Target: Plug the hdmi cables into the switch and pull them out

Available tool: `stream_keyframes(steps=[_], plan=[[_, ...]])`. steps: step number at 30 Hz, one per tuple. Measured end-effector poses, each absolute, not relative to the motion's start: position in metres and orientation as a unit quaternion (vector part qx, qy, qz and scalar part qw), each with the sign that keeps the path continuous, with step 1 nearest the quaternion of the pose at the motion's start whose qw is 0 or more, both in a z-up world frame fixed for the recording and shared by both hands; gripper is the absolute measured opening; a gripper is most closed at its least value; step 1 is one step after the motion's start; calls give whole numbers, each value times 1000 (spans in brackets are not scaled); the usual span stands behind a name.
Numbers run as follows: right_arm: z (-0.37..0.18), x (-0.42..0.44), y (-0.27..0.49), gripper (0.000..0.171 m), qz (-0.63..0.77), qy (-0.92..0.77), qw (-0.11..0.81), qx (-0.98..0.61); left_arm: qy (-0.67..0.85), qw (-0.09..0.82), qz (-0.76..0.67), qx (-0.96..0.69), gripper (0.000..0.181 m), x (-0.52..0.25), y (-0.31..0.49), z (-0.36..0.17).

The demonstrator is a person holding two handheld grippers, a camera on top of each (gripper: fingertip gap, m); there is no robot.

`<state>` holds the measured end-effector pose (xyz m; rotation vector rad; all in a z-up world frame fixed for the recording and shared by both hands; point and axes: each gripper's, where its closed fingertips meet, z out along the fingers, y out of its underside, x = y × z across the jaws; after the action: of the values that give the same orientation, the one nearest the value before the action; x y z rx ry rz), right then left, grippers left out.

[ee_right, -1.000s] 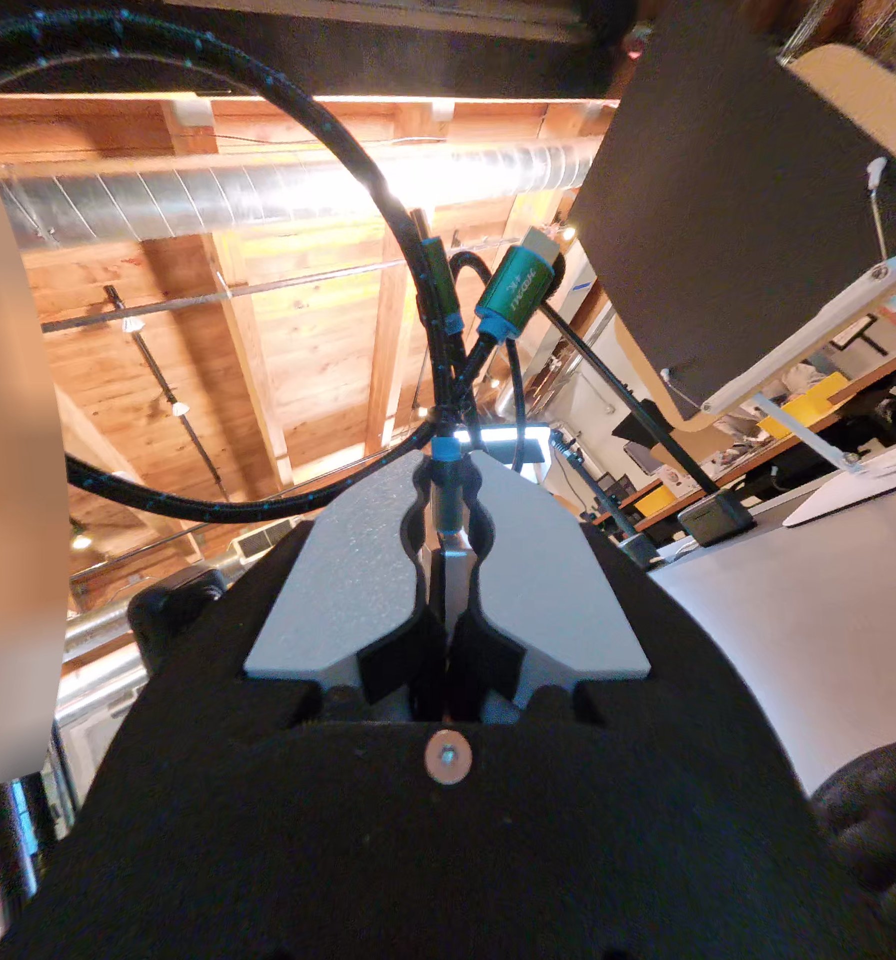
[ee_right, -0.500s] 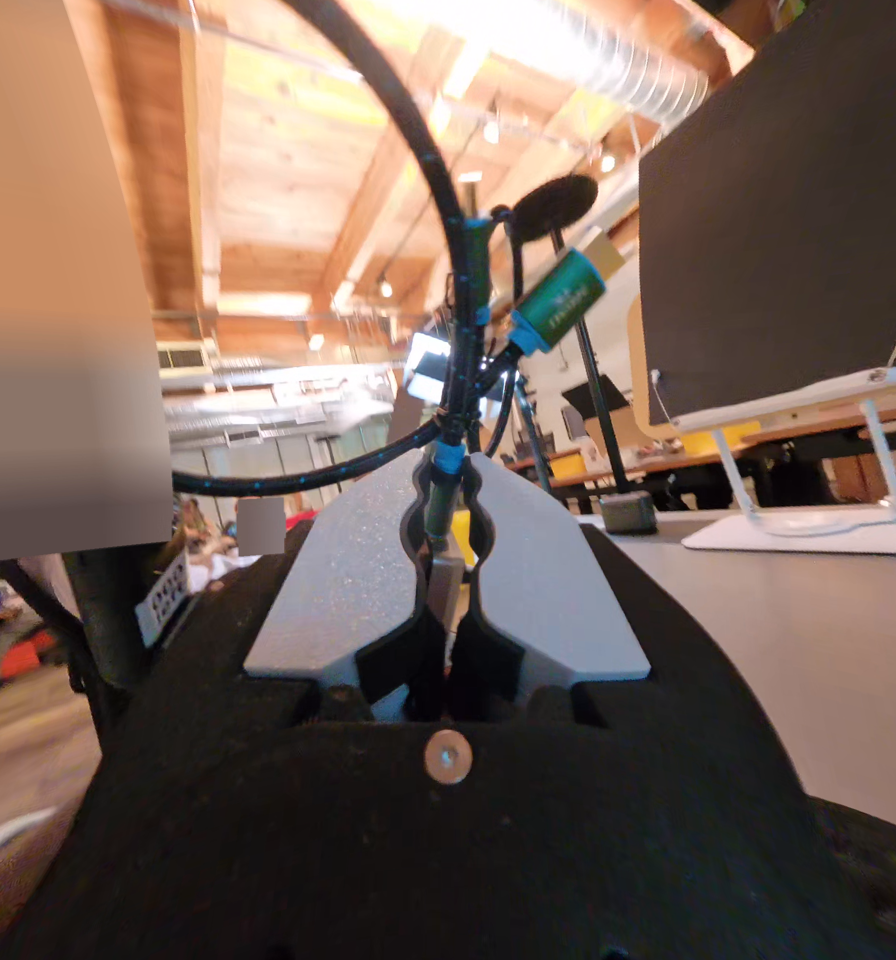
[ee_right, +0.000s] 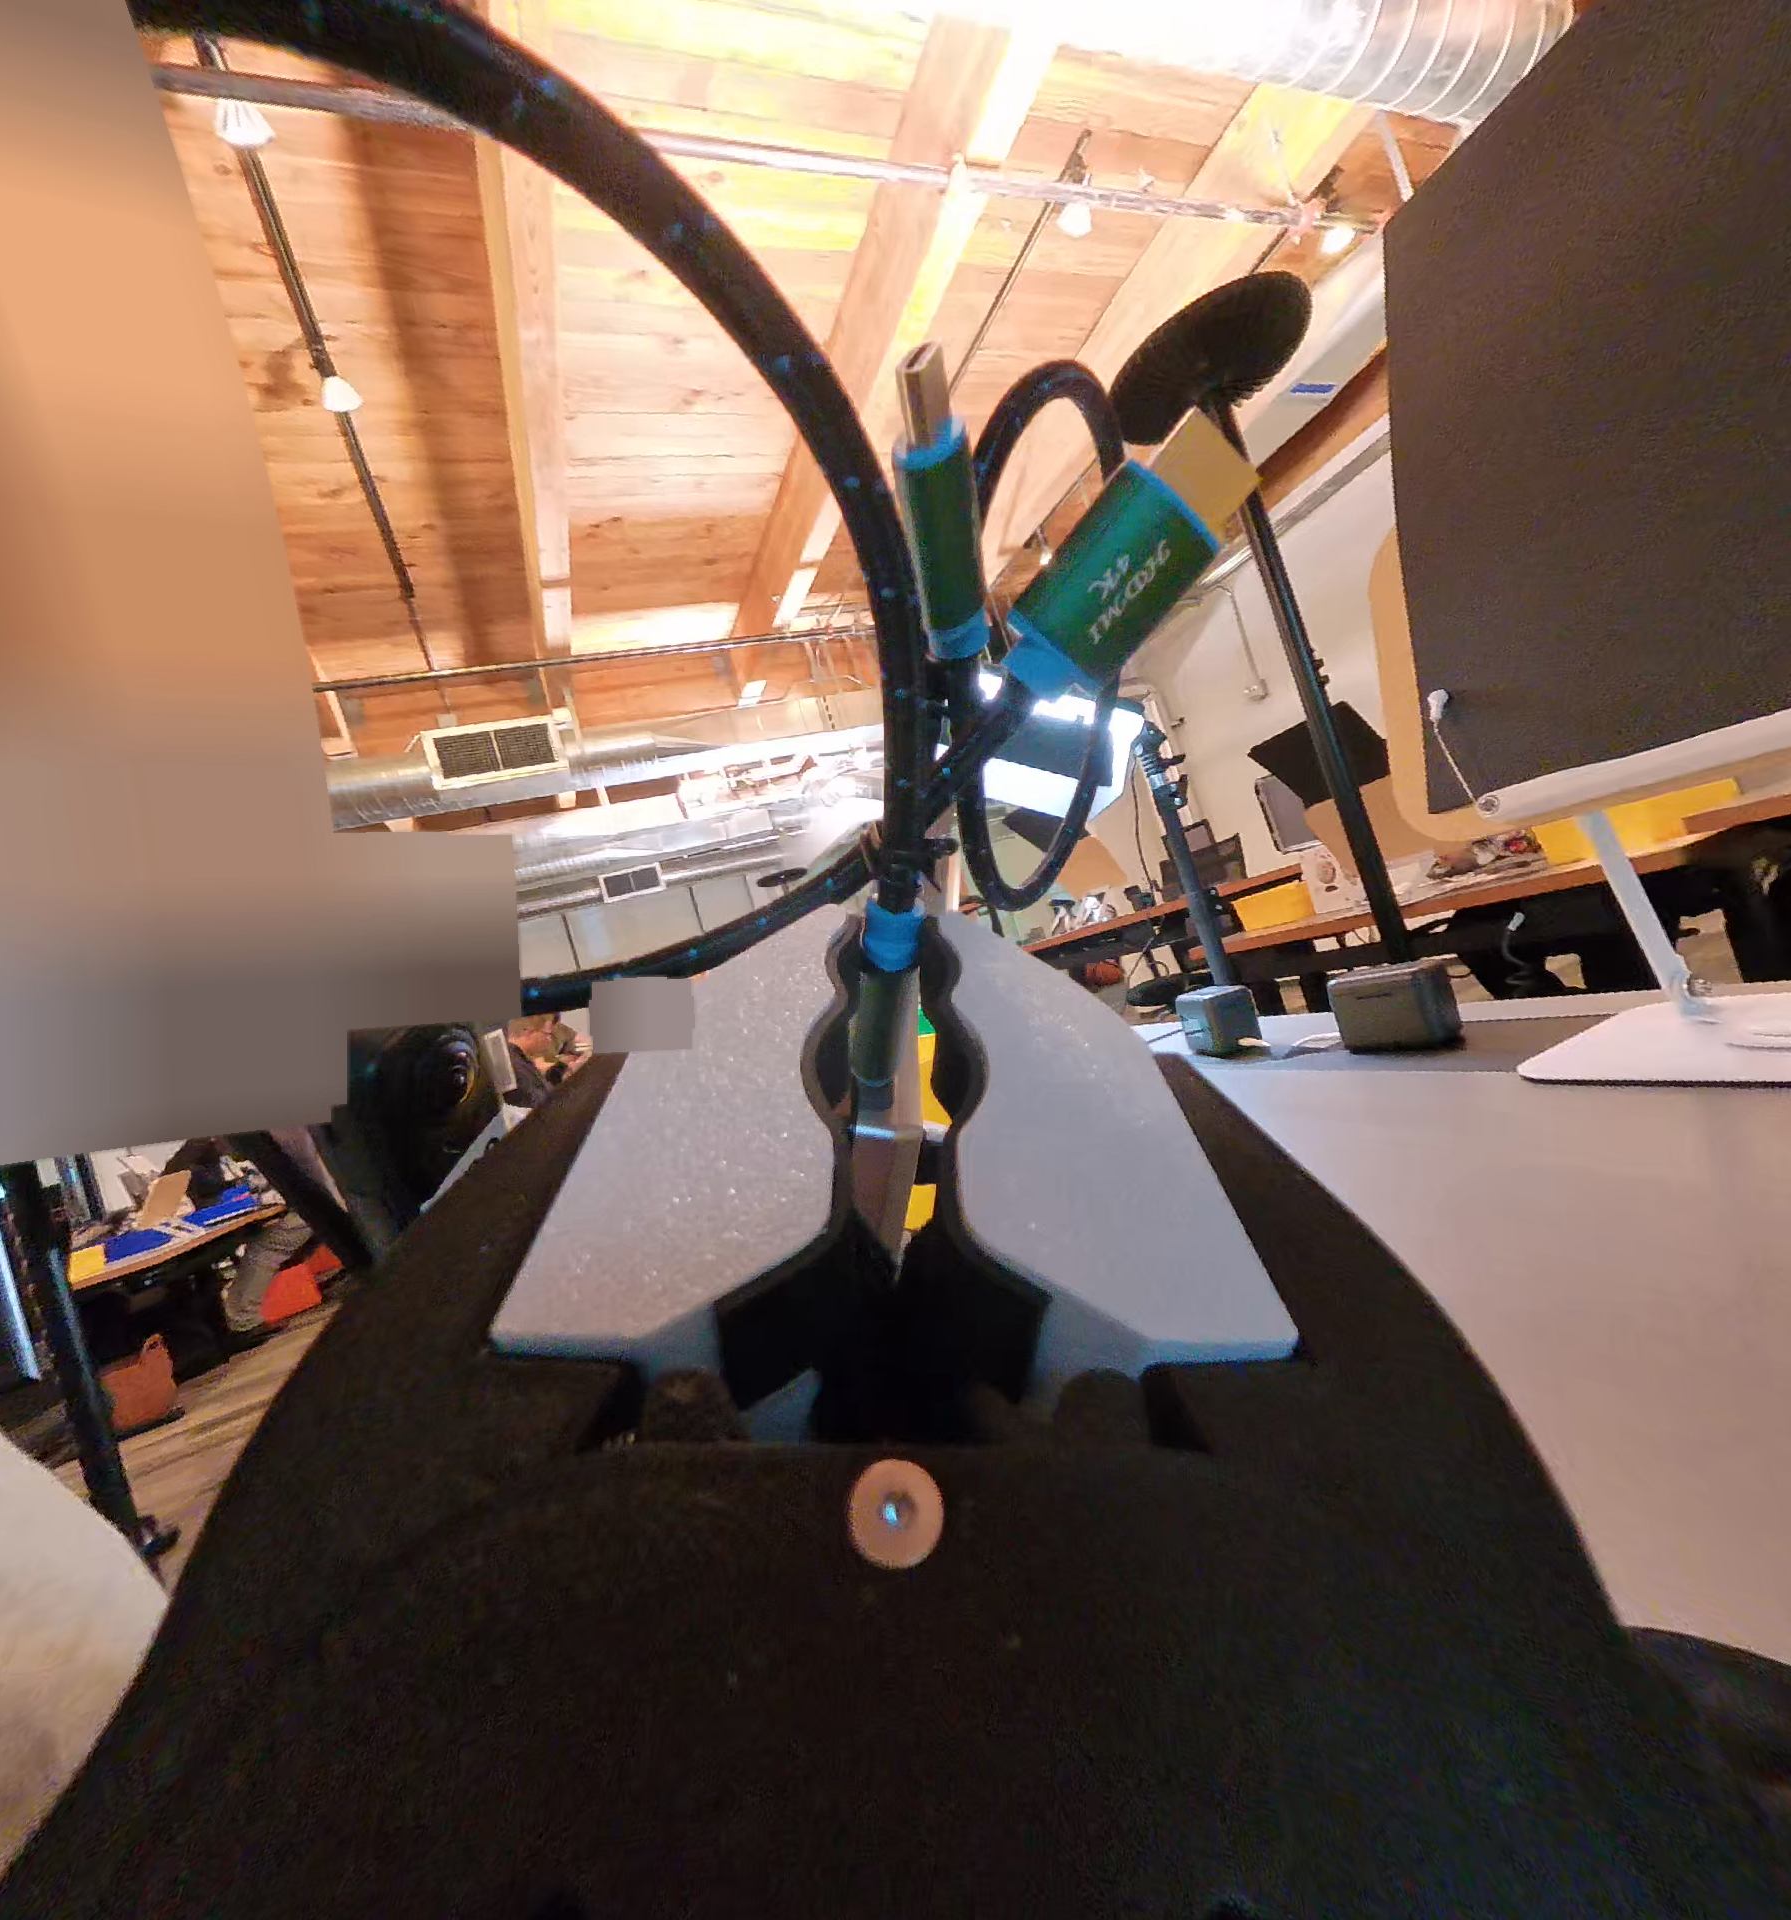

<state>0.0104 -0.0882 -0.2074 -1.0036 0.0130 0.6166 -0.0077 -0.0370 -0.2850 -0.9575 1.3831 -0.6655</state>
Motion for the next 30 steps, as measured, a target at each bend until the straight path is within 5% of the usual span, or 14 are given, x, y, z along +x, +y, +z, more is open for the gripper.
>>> stream_keyframes(steps=[15, 20, 24, 26, 30], plan=[[-198, 10, -94, 8, 275, -28, 847, -453, 597, 609, -335, -400, 29, -8, -46, -282], [-206, 9, -80, 10, 389, -40, 767, -508, 587, 588, -363, -422, 28, -10, -38, -284], [-225, -5, -68, 33, 372, -63, 739, -558, 584, 596, -349, -427, 29, -9, -36, -284], [-225, -8, -66, 12, 353, -67, 754, -549, 592, 593, -346, -422, 29, -8, -38, -286], [-225, -7, -69, 12, 350, -60, 764, -539, 598, 596, -337, -416, 29, -7, -40, -287]])
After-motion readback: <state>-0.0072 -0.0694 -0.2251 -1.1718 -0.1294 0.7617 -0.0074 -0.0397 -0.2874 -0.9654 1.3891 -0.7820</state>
